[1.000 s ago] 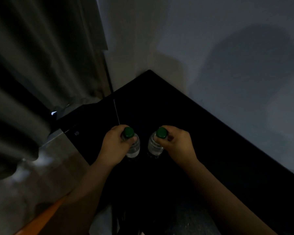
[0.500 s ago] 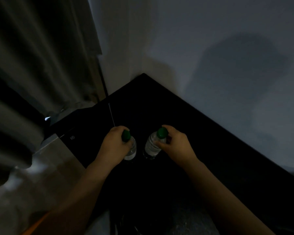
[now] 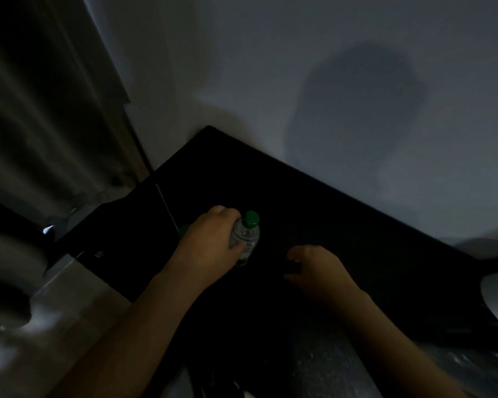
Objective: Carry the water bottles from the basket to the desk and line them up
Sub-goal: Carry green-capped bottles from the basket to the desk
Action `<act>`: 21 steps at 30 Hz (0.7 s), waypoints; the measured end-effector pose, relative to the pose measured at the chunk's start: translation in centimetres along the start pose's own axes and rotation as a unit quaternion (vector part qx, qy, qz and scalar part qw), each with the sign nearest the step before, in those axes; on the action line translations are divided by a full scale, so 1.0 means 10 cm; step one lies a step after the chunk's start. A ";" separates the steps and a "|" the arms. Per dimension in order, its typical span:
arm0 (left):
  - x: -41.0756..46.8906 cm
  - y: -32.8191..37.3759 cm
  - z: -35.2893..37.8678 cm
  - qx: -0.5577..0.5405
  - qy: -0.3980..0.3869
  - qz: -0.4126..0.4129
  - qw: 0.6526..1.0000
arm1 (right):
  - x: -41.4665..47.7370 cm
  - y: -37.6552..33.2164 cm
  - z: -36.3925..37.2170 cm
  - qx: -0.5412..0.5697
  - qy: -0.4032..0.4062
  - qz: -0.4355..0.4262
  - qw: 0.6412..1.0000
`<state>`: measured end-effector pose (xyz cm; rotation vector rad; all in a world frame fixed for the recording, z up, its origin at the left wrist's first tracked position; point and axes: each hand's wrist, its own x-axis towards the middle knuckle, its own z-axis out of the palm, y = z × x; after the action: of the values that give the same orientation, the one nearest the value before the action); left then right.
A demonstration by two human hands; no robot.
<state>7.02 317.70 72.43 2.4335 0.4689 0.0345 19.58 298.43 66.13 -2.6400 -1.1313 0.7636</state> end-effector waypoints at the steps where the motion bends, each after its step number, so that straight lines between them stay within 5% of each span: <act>1: 0.01 0.04 0.00 0.001 -0.011 0.005 1.000 | -0.03 0.05 0.02 0.001 -0.006 0.009 1.000; 11: 0.15 0.55 0.38 0.054 -0.167 0.091 0.980 | -0.70 0.52 0.06 0.043 0.036 0.137 0.989; 21: -0.13 2.09 1.11 0.166 -0.226 0.276 0.919 | -2.42 0.88 -0.10 0.100 0.164 0.335 0.922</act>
<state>14.13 295.43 76.52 2.7103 -0.4617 -0.3881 11.59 275.00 73.39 -2.8173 -0.0399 0.4543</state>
